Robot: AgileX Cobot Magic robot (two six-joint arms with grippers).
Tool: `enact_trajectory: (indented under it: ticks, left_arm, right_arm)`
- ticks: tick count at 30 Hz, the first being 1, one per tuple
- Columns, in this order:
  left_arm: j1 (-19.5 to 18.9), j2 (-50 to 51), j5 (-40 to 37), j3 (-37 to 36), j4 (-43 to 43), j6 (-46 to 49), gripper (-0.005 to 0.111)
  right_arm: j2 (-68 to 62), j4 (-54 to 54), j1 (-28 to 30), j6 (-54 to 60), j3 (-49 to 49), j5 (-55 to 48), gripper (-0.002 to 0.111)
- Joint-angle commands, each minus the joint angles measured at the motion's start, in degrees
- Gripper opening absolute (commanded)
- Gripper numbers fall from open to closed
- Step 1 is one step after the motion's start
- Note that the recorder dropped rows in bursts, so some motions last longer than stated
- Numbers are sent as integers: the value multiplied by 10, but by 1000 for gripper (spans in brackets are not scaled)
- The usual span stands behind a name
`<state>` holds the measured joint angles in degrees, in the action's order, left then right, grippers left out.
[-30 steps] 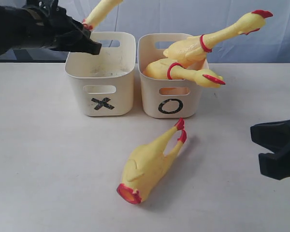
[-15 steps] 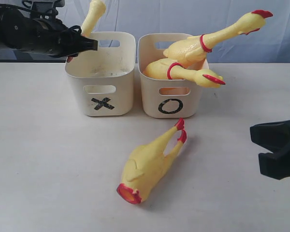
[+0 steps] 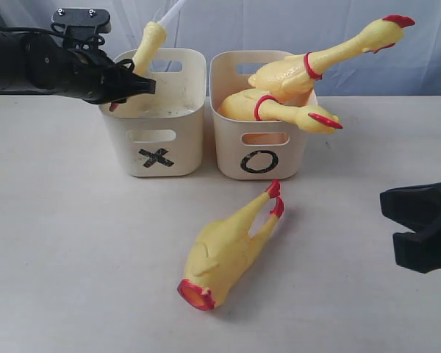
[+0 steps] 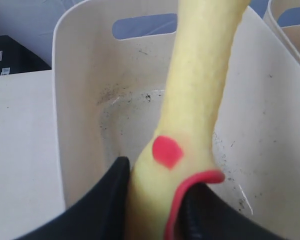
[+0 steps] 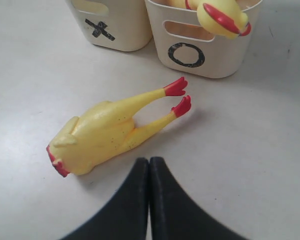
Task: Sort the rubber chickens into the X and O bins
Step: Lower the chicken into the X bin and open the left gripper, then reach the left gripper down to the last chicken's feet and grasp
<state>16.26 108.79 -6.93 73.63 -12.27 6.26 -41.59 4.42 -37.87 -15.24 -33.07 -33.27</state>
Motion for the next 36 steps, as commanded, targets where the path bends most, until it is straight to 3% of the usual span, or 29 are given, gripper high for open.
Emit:
enact_trajectory:
  ticks: [1, 12, 23, 28, 36]
  left_arm:
    - [0, 1, 15, 5, -10, -1, 36]
    - [0, 1, 19, 5, -12, -1, 54]
    - [0, -42, -13, 5, -12, -1, 52]
    - [0, -86, -81, 5, -13, -1, 48]
    - [0, -140, -266, 5, -16, 17, 45]
  right_arm:
    - [3, -2, 1, 3, 3, 8, -1]
    - [7, -3, 1, 3, 3, 8, -1]
    - [7, -3, 1, 3, 3, 8, -1]
    - [7, -3, 1, 3, 3, 8, -1]
    - [7, 2, 1, 3, 3, 8, -1]
